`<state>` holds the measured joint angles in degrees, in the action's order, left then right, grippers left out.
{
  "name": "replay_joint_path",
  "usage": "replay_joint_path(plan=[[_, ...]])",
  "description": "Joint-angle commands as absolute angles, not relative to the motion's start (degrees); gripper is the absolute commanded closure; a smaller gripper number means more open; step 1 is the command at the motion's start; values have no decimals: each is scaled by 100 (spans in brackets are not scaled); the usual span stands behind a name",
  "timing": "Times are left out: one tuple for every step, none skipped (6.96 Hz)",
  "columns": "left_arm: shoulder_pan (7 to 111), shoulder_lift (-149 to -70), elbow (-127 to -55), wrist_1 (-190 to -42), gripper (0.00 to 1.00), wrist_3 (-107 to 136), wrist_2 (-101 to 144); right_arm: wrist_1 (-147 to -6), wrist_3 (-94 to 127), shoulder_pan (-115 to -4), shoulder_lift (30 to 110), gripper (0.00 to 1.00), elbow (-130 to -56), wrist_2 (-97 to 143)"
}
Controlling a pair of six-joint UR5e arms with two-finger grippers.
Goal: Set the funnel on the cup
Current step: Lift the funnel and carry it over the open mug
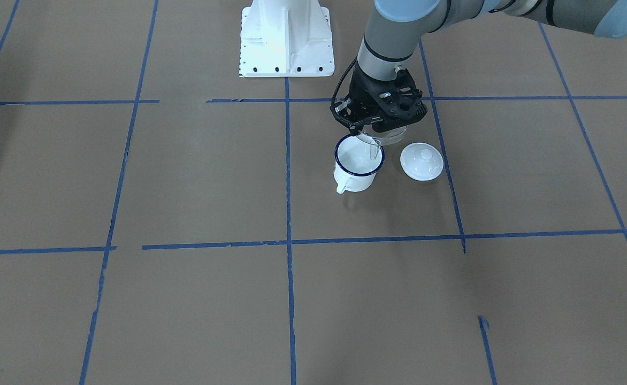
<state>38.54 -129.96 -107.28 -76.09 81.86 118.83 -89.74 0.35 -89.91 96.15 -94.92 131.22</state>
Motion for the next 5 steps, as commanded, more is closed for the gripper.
replay_joint_path(plan=[[3762,-13174,-10398,-7611,100,7990,11918,-8974,35,-8991,9615,0,-9492,13122],[3753,-13184,-10406,-7620,100,7981,11918,-8974,35,-8991,9615,0,-9492,13122],[3692,-13184,-10389,-7620,100,7972,11918,-8974,35,-8991,9615,0,-9492,13122],[3674,-13175,-10380,-7629,100,7972,11909,-8974,35,-8991,9615,0,-9492,13122],[3648,-13175,-10354,-7646,100,7972,11909,-8974,35,-8991,9615,0,-9492,13122]])
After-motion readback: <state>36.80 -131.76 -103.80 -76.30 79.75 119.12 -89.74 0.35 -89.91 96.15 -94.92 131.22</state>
